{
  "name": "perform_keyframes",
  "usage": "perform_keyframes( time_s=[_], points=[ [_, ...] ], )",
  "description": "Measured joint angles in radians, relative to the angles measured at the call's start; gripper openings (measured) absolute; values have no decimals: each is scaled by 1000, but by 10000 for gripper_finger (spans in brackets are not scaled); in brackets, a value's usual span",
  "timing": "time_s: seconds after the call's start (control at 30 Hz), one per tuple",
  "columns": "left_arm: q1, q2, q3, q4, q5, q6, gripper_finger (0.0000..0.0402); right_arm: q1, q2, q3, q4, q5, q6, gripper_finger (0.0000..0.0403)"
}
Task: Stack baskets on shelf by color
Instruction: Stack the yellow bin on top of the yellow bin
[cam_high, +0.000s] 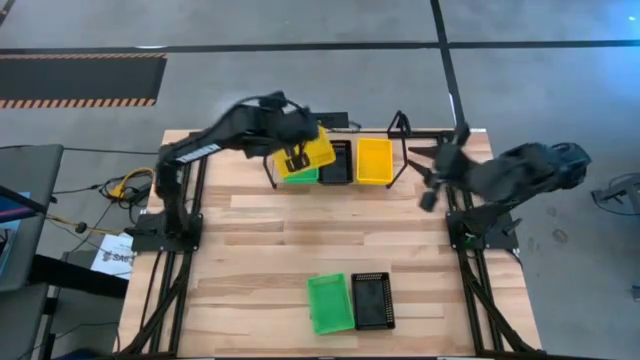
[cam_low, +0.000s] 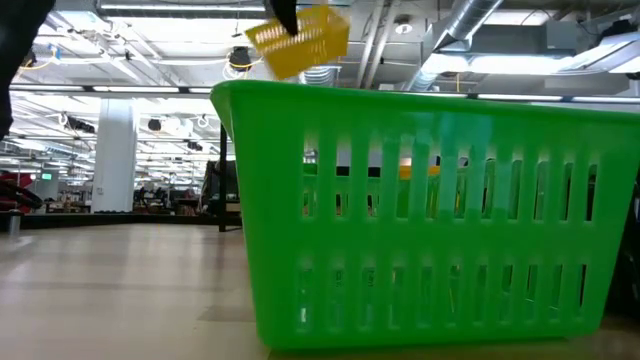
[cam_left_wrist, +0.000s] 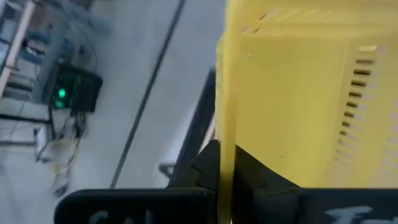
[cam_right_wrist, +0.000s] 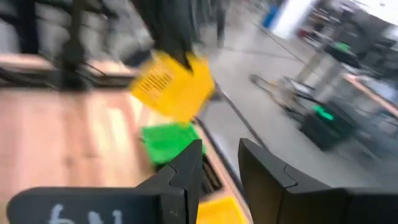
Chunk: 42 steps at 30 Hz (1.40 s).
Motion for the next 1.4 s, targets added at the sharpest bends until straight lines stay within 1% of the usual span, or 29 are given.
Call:
perform_keyframes(
  time_s=[0.13,0.27,0.4,0.43,0.5,0.57,0.8,0.9,0.97,1.07,1.13,1.23,1.4],
  points=[
    [1,-66,0,141,-5,22,0,-74,88,-15,-10,88,63,125],
    [1,-105,0,237,-60,25,0,-151,195,-17,7,171,112,122],
    [4,-111,0,259,-115,26,0,-214,279,-17,77,281,116,117],
    [7,-110,0,257,-121,26,0,-229,296,-17,110,296,114,117],
    [13,-110,0,257,-124,26,0,-266,321,-17,185,292,92,115],
    [19,-110,0,261,-128,26,0,-304,336,-17,276,250,66,114],
    [21,-117,-1,247,-154,70,0,-409,328,-17,591,-142,-17,114],
    [22,-128,-1,243,-148,78,0,-426,316,-14,688,-262,-48,113],
    [22,-131,-1,230,-148,82,0,-431,308,-15,687,-303,-54,113],
    [24,-134,-1,200,-130,82,0,-430,295,-17,695,-316,-78,114],
    [25,-138,-1,199,-107,81,0,-429,280,-17,723,-325,-87,122],
    [26,-139,-1,202,-88,81,0,-430,266,-16,739,-339,-104,147],
    [25,-137,-1,214,-64,80,0,-445,282,-16,698,-341,-99,206]
  ],
)
